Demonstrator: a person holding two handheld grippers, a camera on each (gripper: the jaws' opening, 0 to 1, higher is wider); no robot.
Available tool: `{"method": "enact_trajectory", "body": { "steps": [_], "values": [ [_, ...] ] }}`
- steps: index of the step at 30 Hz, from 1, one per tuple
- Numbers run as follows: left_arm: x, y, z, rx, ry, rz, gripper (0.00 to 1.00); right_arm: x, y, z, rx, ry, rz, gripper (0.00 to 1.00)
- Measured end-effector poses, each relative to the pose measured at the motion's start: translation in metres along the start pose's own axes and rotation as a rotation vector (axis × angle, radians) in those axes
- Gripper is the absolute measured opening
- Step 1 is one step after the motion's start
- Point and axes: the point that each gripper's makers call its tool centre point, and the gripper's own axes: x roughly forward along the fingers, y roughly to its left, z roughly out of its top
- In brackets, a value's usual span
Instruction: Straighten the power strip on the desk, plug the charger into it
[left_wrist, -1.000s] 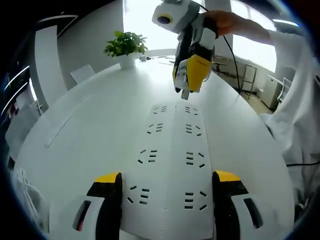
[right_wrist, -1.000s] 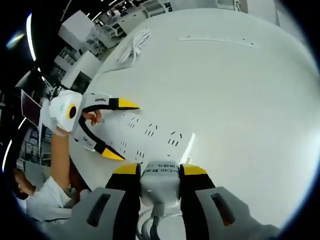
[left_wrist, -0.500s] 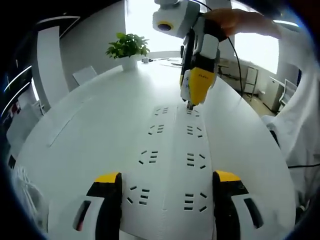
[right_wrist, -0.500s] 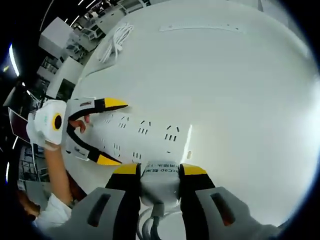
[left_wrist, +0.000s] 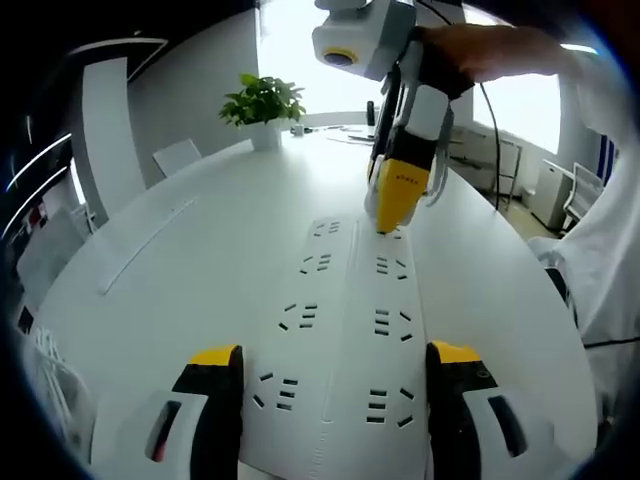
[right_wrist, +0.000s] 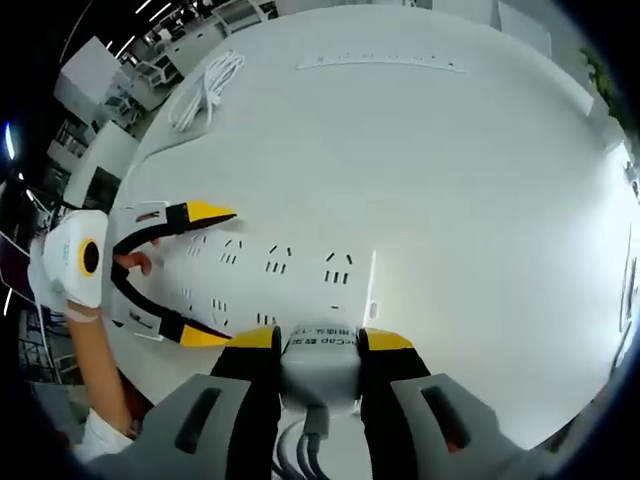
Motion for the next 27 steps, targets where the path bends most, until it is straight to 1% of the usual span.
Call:
{"method": "enact_trajectory", "body": {
  "steps": [1,5,6,7,10,14,21,25,27],
  "values": [
    [0.000,0.000,0.000,0.001,-0.002,0.000,0.75,0.001,-0.001,0.000,-0.014,0.014,-0.012,0.29],
    [0.000,0.000,0.000,-0.001,0.002,0.002,0.75,0.002,-0.001,0.000,-0.021,0.014,-0.037,0.29],
    [0.000,0.000,0.000,-0.001,0.001,0.002,0.75,0.004,-0.004,0.000,-0.048,0.018,-0.062,0.29],
    [0.000,0.000,0.001,0.000,-0.001,0.002,0.75,0.005,-0.002,-0.002,-0.037,0.034,-0.052,0.29],
    [0.000,0.001,0.001,-0.001,-0.005,0.004,0.75,0.003,-0.002,0.000,-0.045,0.028,-0.072,0.29],
    [0.001,0.000,0.002,-0.001,-0.001,0.004,0.75,0.004,-0.002,0.001,-0.084,0.015,-0.109,0.29],
    [0.003,0.001,0.004,0.004,-0.001,0.004,0.75,0.005,-0.004,0.006,-0.077,0.000,-0.137,0.29],
    [0.003,0.002,0.004,0.003,0.000,0.010,0.75,0.006,-0.007,0.009,-0.064,-0.020,-0.146,0.28],
    [0.003,0.002,0.005,0.003,-0.003,0.012,0.75,0.006,-0.006,0.009,-0.090,-0.027,-0.154,0.29]
  ]
}}
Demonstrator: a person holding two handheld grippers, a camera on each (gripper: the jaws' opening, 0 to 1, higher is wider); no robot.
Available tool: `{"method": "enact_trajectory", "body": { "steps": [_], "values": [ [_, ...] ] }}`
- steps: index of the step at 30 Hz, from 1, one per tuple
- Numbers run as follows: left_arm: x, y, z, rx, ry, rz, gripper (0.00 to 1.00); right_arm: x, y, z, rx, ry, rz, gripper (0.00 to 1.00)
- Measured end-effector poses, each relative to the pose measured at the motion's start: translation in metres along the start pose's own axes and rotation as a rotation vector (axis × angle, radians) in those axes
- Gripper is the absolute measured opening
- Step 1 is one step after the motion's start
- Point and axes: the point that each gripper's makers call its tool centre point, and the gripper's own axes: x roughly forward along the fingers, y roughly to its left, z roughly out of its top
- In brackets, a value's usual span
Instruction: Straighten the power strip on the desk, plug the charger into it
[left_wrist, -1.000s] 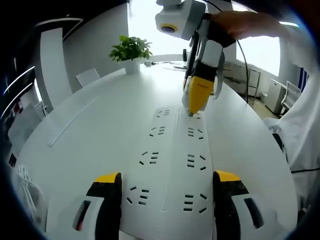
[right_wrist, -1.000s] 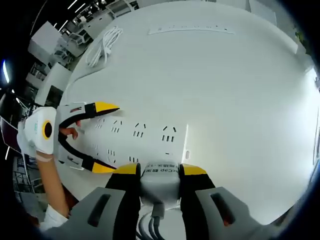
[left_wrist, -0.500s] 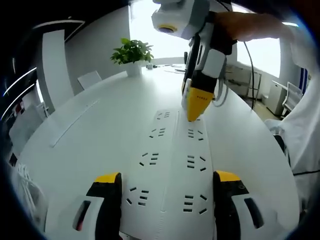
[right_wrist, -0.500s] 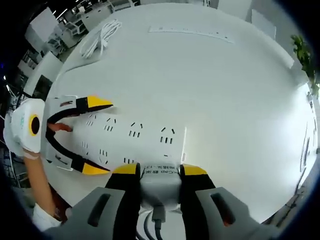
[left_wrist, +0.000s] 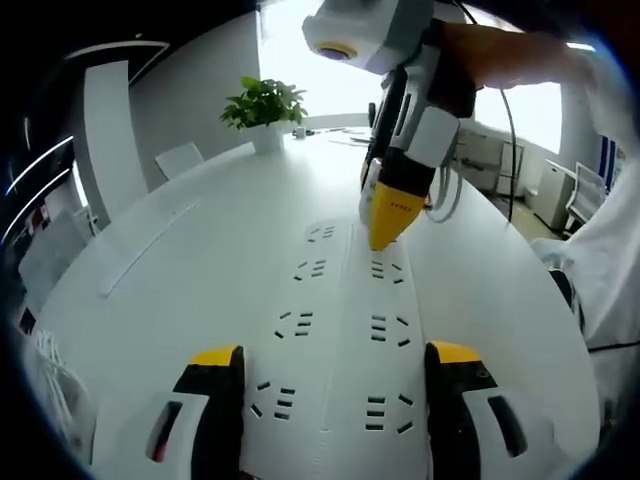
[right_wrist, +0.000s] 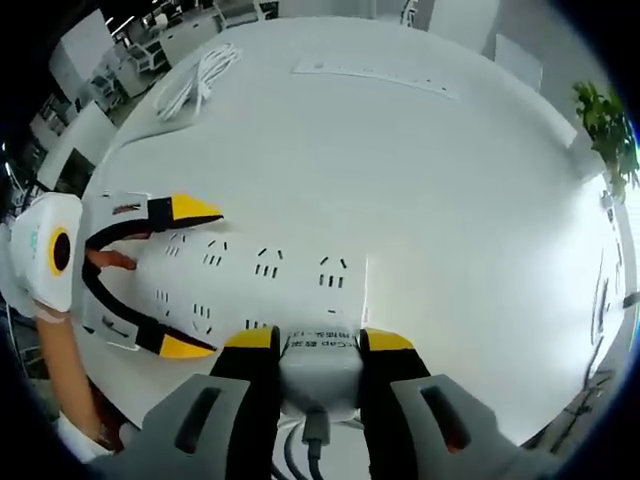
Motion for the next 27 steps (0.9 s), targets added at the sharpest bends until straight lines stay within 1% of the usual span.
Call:
{"method": "enact_trajectory", "body": {
  "steps": [1,2,3,6,8,20,27],
  "values": [
    [-0.0001,-0.0003,0.0000,0.000,-0.002,0.000,0.74,-0.0001,0.0000,0.0004,-0.006,-0.004,-0.004,0.29],
    [0.0000,0.0000,0.0001,-0.001,-0.005,0.002,0.75,-0.0001,-0.0006,0.0025,-0.049,-0.018,-0.005,0.29],
    [-0.0001,-0.0001,-0.0001,-0.002,-0.005,0.002,0.75,-0.0001,-0.0003,0.0015,-0.030,-0.011,-0.005,0.29],
    [-0.0002,0.0001,-0.0001,-0.003,-0.011,0.005,0.75,-0.0001,-0.0032,0.0022,-0.038,-0.016,0.027,0.29],
    [-0.0002,0.0003,0.0000,-0.003,-0.015,0.004,0.75,0.0005,-0.0044,0.0009,-0.020,-0.007,0.043,0.29],
    [-0.0005,0.0002,0.0007,-0.003,-0.027,0.010,0.75,0.0001,-0.0019,-0.0013,-0.014,0.031,0.046,0.29],
    [0.0009,0.0001,0.0034,-0.006,-0.087,0.040,0.77,0.0001,-0.0014,-0.0022,-0.015,0.053,0.046,0.29]
  ]
}}
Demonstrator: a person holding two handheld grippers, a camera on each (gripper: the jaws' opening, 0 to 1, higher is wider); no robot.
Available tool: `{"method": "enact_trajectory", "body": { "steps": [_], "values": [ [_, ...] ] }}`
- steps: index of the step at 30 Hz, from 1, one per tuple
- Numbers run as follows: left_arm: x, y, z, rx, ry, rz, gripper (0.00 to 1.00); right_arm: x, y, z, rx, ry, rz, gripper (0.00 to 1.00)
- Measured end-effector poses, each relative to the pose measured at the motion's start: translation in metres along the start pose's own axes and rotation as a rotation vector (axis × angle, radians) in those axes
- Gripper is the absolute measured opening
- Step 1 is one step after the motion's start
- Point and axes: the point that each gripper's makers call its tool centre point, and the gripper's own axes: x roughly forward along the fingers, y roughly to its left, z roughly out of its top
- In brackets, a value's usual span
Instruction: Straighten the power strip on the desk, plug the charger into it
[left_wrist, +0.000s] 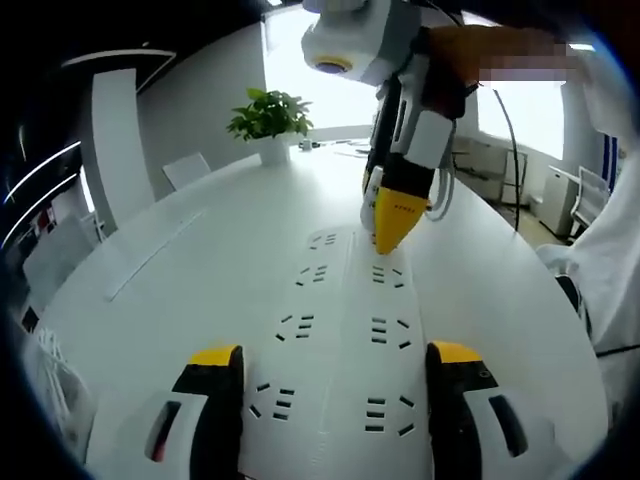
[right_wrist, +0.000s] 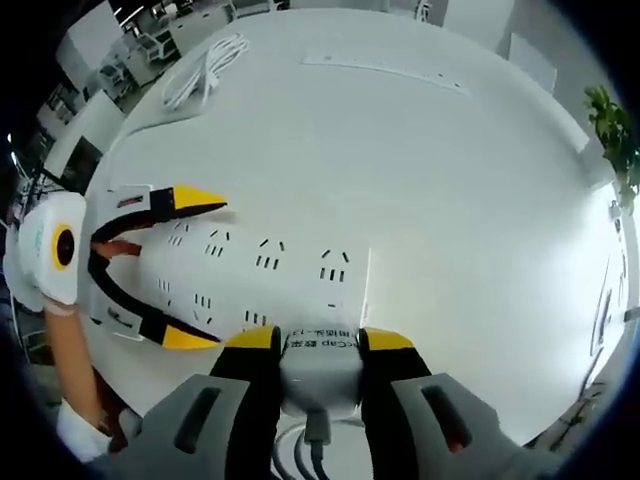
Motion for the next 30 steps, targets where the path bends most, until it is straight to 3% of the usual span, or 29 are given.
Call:
{"method": "enact_trajectory", "body": {
  "steps": [5,6,10,15,19,23,30],
  "values": [
    [-0.001,-0.002,0.006,0.023,-0.048,0.050,0.73,0.000,0.000,0.000,0.000,0.012,0.003,0.29],
    [-0.001,-0.004,0.009,0.054,-0.066,0.064,0.71,0.000,0.000,-0.001,0.001,0.013,0.004,0.29],
    [-0.003,-0.013,0.030,0.043,-0.177,0.077,0.73,0.000,0.000,-0.001,0.003,0.014,0.012,0.29],
    [0.003,-0.017,0.041,0.080,-0.203,0.114,0.75,0.001,0.000,-0.002,0.004,0.021,0.019,0.29],
    [0.011,-0.019,0.059,0.143,-0.229,0.161,0.70,0.001,0.000,-0.002,0.002,0.024,0.019,0.29],
    [0.024,-0.033,0.082,0.160,-0.289,0.134,0.68,0.001,0.000,-0.003,0.003,0.024,0.024,0.29],
    [0.043,-0.043,0.091,0.170,-0.289,0.102,0.67,0.002,0.000,-0.003,0.001,0.026,0.032,0.29]
  ]
}}
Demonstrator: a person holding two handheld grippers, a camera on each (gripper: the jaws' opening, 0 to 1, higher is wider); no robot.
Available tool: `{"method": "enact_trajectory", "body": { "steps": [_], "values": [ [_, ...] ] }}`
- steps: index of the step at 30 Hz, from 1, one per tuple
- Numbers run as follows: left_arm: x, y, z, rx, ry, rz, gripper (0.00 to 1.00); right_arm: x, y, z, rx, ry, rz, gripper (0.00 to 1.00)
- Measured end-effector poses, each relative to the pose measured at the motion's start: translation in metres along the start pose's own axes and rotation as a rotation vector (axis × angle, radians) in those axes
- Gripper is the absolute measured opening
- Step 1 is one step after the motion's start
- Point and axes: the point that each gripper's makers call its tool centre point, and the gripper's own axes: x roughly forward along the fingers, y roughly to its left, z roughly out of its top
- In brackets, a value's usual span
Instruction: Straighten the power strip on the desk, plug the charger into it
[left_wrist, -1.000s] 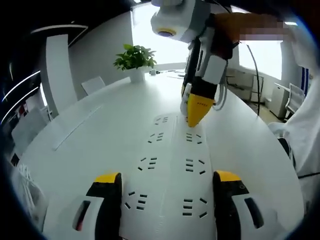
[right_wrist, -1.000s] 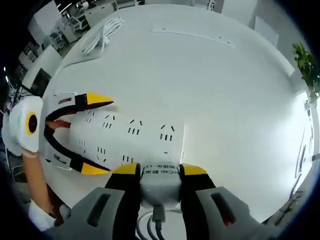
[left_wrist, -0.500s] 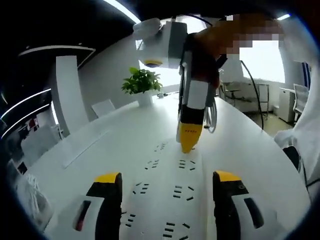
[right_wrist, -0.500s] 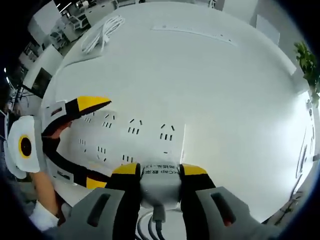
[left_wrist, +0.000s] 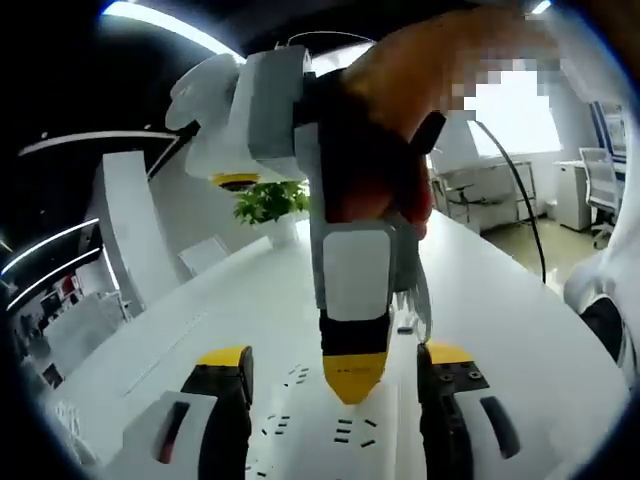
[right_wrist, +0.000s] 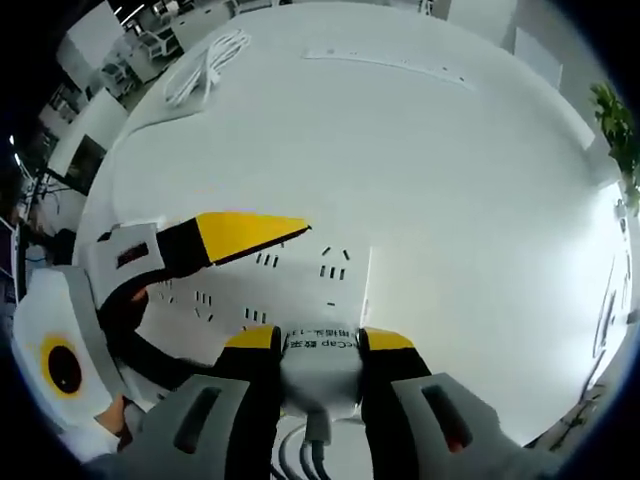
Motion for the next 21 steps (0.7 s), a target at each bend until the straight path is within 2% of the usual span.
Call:
{"method": "enact_trajectory", "body": {
  "steps": [2,6,13,16,20,21],
  "values": [
    [0.003,0.001,0.001,0.005,0.001,0.007,0.67,0.000,0.000,0.000,0.001,0.000,0.003,0.29],
    [0.009,0.016,-0.004,0.029,-0.001,0.014,0.61,0.000,-0.001,0.000,-0.001,0.002,0.005,0.29],
    [0.002,0.025,-0.004,0.042,-0.041,0.032,0.55,0.001,-0.001,0.000,-0.004,0.009,0.010,0.29],
    [0.001,0.034,-0.012,0.054,-0.022,0.039,0.55,0.000,0.000,0.000,0.001,0.013,0.014,0.29],
    [0.003,0.031,-0.003,0.037,-0.058,0.038,0.55,0.001,0.000,0.001,0.001,0.016,0.008,0.29],
    [0.003,0.024,0.002,0.039,-0.066,0.037,0.55,0.001,0.000,0.001,0.000,0.017,0.007,0.29]
  ]
}}
